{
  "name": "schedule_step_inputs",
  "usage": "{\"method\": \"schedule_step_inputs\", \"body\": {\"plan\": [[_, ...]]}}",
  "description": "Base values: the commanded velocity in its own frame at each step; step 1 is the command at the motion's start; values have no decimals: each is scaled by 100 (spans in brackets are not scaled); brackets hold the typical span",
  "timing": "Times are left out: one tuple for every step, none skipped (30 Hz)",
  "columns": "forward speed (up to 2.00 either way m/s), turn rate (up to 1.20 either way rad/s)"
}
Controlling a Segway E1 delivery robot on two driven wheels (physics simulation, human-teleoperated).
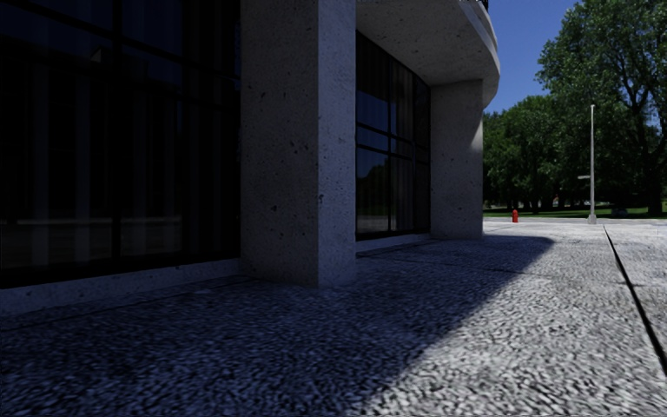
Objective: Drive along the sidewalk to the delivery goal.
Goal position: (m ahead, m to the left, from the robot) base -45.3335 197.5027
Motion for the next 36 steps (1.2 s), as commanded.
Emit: {"method": "schedule_step_inputs", "body": {"plan": [[200,-57],[200,-57],[200,-57],[200,-57],[200,-57],[200,-57],[200,-57],[200,-57],[200,-57],[200,-57],[200,-57],[200,-57],[200,-57],[200,-57],[200,-57],[200,-57],[200,-57],[200,-57],[200,-57],[200,-57],[200,-57],[200,-57],[200,-57],[200,-57],[200,-57],[200,-57],[200,-57],[200,-57],[200,-57],[200,-57],[200,-57],[200,-57],[200,-57],[200,-57],[200,-57],[200,-57]]}}
